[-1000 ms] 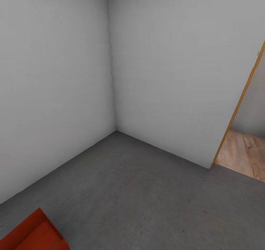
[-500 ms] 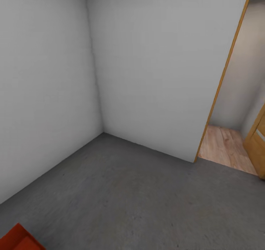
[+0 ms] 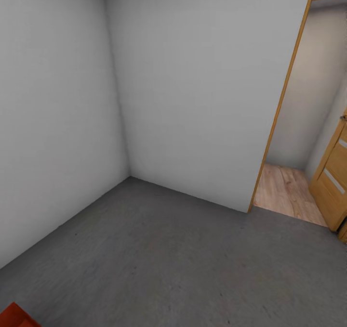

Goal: Move the two storage containers from the living room to the garage. In the garage, place one container on the floor and stack the other container on top of it (either order is fine).

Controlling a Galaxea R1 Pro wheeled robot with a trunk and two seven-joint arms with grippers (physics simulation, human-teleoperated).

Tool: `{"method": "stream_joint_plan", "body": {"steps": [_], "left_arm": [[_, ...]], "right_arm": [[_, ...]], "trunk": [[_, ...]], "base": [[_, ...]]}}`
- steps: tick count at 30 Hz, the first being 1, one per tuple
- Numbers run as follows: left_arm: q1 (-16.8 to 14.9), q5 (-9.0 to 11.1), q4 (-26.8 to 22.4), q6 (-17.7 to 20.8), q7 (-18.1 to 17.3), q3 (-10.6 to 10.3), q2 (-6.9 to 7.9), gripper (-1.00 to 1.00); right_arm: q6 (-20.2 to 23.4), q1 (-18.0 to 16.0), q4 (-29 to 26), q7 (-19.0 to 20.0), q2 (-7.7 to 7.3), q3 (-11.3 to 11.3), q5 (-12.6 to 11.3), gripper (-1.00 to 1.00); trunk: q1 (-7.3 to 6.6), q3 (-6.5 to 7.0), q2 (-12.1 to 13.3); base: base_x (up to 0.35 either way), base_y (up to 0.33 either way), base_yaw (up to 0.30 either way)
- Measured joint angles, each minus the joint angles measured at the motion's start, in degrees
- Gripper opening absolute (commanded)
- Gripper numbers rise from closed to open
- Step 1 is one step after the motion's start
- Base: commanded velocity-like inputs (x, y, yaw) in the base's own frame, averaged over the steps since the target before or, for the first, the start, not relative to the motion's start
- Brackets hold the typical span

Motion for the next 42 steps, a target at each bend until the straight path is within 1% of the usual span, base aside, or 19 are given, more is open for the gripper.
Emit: {"method": "stream_joint_plan", "body": {"steps": [12, 36, 42], "left_arm": [[0.00, -0.08, 0.00, -0.05, 0.00, 0.00, -0.01, 1.00], [0.00, 0.00, 0.04, -0.04, 0.00, 0.00, -0.06, 1.00], [0.00, 0.00, 0.04, -0.05, 0.00, 0.00, -0.01, 1.00]], "right_arm": [[0.32, 0.00, -0.01, -0.03, -0.04, 0.00, 0.13, 1.00], [0.05, 0.00, 0.00, -0.09, 0.08, 0.00, -0.09, 1.00], [0.54, 0.00, -0.04, -0.09, -0.09, 0.00, 0.00, 1.00]], "trunk": [[0.00, 0.07, 0.00], [0.00, 2.15, 0.00], [0.00, 2.32, 0.00]], "base": [[0.000, 0.000, -0.002], [0.000, 0.000, 0.000], [0.000, 0.000, 0.000]]}}
